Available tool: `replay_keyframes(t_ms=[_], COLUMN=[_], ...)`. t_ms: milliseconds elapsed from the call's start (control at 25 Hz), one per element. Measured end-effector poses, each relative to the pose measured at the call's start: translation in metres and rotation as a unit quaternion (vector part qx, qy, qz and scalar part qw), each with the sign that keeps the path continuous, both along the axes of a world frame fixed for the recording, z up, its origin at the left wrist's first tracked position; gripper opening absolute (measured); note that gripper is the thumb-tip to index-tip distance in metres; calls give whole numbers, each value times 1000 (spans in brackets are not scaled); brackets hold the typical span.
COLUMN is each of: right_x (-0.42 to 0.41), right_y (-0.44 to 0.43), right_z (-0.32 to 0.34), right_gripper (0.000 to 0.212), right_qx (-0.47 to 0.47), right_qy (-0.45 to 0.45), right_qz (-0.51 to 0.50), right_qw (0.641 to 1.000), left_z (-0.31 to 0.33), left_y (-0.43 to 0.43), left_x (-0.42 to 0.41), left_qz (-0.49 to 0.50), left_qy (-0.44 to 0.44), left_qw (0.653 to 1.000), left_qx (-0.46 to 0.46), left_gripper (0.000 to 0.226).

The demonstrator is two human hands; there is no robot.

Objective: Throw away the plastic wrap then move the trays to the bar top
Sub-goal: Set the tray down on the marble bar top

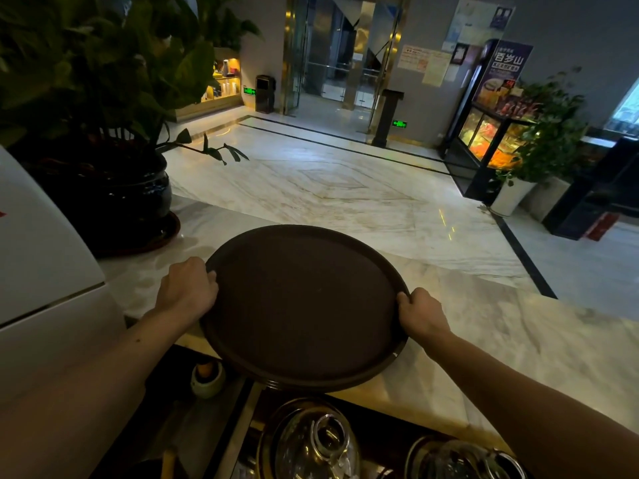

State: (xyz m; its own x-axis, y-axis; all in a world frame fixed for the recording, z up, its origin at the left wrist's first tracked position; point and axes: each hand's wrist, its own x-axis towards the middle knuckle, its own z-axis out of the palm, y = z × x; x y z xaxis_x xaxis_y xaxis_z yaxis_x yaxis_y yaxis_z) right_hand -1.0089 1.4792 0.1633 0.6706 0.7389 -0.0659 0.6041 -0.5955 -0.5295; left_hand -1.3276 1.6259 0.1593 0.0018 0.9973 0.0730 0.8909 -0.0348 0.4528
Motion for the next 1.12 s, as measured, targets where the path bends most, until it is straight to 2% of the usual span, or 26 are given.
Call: replay_keyframes(t_ms=[520,880,1120], right_x=[0,1,3], right_y=[30,39,41], right_z=[-7,-7,-12], right_gripper=[33,34,34], right_qx=[-1,-10,10], right_qy=[-28,-32,-34], right_qz=[-22,-30,-40], right_qw=[999,999,999], left_z=[8,0,-3], left_y=[15,12,14], left_x=[11,21,23], left_qz=[43,89,93], left_qy=[51,-52,-52], left_qw=[997,994,994], left_qx=[-46,-39,-27], left_gripper=[26,28,30])
